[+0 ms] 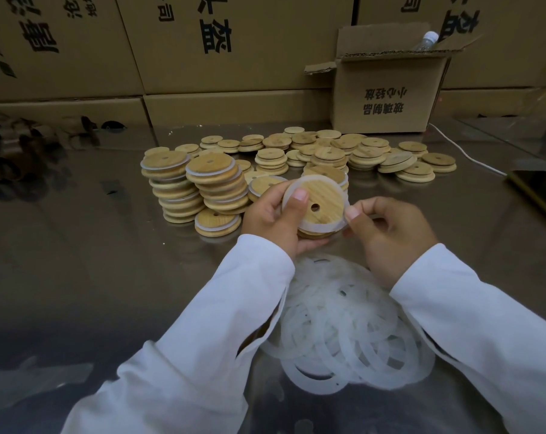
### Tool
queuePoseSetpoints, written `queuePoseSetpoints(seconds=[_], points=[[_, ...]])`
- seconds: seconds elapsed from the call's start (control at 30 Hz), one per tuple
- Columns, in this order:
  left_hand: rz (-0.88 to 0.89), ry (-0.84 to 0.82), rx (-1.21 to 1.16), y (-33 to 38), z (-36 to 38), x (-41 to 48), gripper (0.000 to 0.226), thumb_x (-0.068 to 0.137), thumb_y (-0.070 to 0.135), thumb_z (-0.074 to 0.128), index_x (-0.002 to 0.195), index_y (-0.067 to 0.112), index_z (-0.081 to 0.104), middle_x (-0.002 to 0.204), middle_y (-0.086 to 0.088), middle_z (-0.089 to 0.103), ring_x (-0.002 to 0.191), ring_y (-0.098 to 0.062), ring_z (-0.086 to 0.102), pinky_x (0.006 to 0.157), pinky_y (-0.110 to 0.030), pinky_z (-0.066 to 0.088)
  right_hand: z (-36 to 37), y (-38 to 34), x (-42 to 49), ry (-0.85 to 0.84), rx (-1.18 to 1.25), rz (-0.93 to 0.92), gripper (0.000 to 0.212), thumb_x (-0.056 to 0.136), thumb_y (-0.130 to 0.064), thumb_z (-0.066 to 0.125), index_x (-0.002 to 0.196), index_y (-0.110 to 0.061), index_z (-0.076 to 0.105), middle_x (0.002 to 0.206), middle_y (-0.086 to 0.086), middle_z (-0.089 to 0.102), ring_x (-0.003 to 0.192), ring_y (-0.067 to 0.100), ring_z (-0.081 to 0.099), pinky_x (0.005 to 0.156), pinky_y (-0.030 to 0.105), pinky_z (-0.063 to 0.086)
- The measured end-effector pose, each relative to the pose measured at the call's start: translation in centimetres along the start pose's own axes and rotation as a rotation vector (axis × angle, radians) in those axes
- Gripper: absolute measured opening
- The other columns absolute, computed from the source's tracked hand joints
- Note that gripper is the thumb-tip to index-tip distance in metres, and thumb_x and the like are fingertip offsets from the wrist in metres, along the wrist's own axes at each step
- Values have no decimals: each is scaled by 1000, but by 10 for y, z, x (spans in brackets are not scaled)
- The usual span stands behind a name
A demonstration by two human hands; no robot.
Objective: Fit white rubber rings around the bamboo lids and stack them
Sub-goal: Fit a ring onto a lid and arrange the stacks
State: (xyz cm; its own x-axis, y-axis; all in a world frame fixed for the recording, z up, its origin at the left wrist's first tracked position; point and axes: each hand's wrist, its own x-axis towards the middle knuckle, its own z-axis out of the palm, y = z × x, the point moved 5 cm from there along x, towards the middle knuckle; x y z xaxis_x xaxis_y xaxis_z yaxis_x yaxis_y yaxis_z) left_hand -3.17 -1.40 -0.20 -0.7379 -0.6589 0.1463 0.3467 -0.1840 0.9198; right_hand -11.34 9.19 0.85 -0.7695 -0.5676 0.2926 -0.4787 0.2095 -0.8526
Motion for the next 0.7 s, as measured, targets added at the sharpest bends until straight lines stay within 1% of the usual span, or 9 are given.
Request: queuePoseSetpoints(seconds=[0.07, 0.1, 0.17, 0.23, 0.27, 0.33, 0.43, 0.57, 0.7], points=[[-18, 4, -28, -1, -1, 1, 16, 94, 14, 46, 94, 17, 61, 108, -18, 62, 99, -36, 61, 55, -30, 57, 0, -1, -1, 2, 10, -6, 18, 89, -22, 55, 72, -21, 57, 96, 7, 63, 85, 17, 57, 78, 25, 40], [-28, 9, -40, -1, -2, 1, 16, 95, 14, 45, 94, 18, 61, 110, -18, 61, 99, -36, 61, 55, -31, 57, 0, -2, -2, 6, 20, -10, 18, 88, -22, 57, 70, -23, 58, 92, 4, 63, 82, 15, 58, 74, 24, 41], [-50, 9, -73, -2, -2, 1, 18, 95, 15, 45, 93, 18, 62, 109, -17, 62, 97, -34, 62, 55, -31, 57, -2, -2, -3, 12, 51, -13, 19, 86, -23, 61, 67, -26, 59, 80, -5, 64, 73, 6, 57, 66, 16, 41], [-77, -1, -124, -3, -2, 1, 18, 95, 15, 45, 92, 17, 63, 102, -14, 64, 90, -30, 64, 54, -31, 56, -2, -1, -3, 33, 110, -8, 21, 83, -22, 64, 63, -28, 61, 63, -15, 62, 61, -3, 56, 58, 7, 40], [-88, -4, -143, -4, -2, 1, 18, 95, 16, 45, 93, 16, 63, 101, -14, 64, 88, -30, 65, 54, -32, 56, -3, 0, -3, 49, 139, -5, 22, 82, -21, 65, 62, -28, 61, 57, -16, 60, 56, -6, 55, 55, 3, 39], [-92, -6, -133, -4, -1, 2, 17, 94, 17, 46, 98, 14, 62, 105, -15, 64, 91, -32, 65, 56, -33, 57, -5, 1, -2, 76, 180, 5, 22, 81, -20, 67, 61, -28, 63, 51, -18, 59, 52, -7, 53, 52, 1, 37], [-81, -12, -114, -4, -1, 3, 19, 93, 17, 48, 106, 12, 60, 114, -18, 61, 103, -37, 61, 60, -35, 58, -7, 2, -1, 86, 243, 16, 19, 81, -16, 67, 63, -24, 64, 50, -14, 60, 50, -6, 53, 52, 1, 38], [-45, -40, -132, -3, 1, 3, 17, 92, 12, 49, 104, 12, 61, 110, -16, 63, 98, -30, 64, 62, -34, 57, -4, 2, -3, 72, 312, 60, 15, 83, -15, 65, 69, -18, 64, 60, -1, 63, 49, -4, 56, 53, 2, 41], [0, -39, -101, -3, 0, 3, 17, 91, 12, 49, 104, 15, 61, 112, -15, 63, 102, -29, 63, 65, -33, 57, -1, 1, -3, 87, 340, 77, 13, 83, -16, 64, 71, -16, 62, 65, 1, 64, 52, -2, 58, 55, 3, 43]])
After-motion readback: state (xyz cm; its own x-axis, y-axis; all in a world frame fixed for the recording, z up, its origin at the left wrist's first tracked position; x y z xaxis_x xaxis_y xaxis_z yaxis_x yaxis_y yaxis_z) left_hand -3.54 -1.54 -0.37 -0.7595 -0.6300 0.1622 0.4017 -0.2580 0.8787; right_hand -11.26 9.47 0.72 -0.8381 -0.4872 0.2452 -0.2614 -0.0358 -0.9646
